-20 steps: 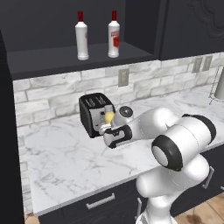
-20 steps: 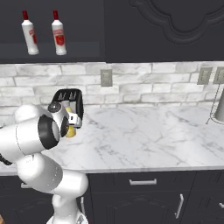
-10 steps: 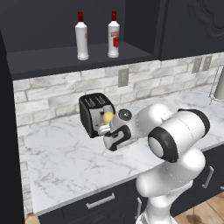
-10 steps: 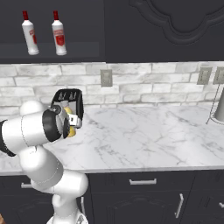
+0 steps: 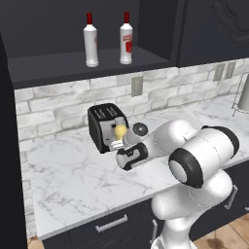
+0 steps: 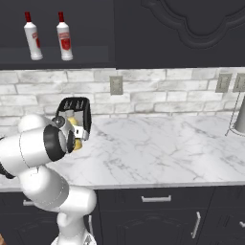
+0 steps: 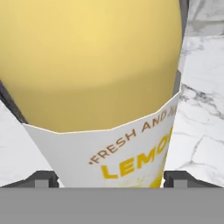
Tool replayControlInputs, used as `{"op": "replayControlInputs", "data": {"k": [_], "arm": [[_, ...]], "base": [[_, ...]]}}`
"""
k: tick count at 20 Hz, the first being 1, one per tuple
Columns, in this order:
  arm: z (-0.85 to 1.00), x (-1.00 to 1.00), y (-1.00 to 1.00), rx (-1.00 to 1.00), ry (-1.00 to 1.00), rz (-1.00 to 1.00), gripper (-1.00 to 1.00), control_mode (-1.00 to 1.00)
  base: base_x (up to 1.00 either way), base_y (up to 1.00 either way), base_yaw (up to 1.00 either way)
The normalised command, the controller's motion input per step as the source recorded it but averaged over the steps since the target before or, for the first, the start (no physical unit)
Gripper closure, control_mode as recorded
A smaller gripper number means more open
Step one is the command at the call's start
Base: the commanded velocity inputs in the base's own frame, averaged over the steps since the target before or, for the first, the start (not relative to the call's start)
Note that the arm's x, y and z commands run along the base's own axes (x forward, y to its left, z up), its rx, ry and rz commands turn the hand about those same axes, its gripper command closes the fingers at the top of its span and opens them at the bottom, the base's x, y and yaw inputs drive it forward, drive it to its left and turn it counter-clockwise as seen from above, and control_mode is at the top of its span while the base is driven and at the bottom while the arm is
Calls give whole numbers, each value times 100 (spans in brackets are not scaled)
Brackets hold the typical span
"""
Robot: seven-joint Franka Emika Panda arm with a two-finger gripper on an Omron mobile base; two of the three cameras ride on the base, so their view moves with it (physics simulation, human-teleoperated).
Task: Sort all alcoholic drinks to one cabinet, and non-alcoholic drinks to the other.
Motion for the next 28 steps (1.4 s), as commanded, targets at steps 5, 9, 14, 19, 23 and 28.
{"op": "replayControlInputs", "data": {"k": [5, 9, 14, 19, 23, 28], "arm": [[31, -45, -5, 1, 0, 1, 100, -100], [39, -48, -11, 2, -1, 0, 100, -100], [38, -40, -14, 2, -2, 0, 100, -100], [35, -34, -12, 1, -3, 0, 100, -100], [32, -33, -14, 0, -2, 0, 100, -100], [27, -34, -17, 0, -6, 0, 100, -100]], "base": [[0, 0, 0], [0, 0, 0], [0, 0, 0], [0, 0, 0], [0, 0, 0], [0, 0, 0]]}}
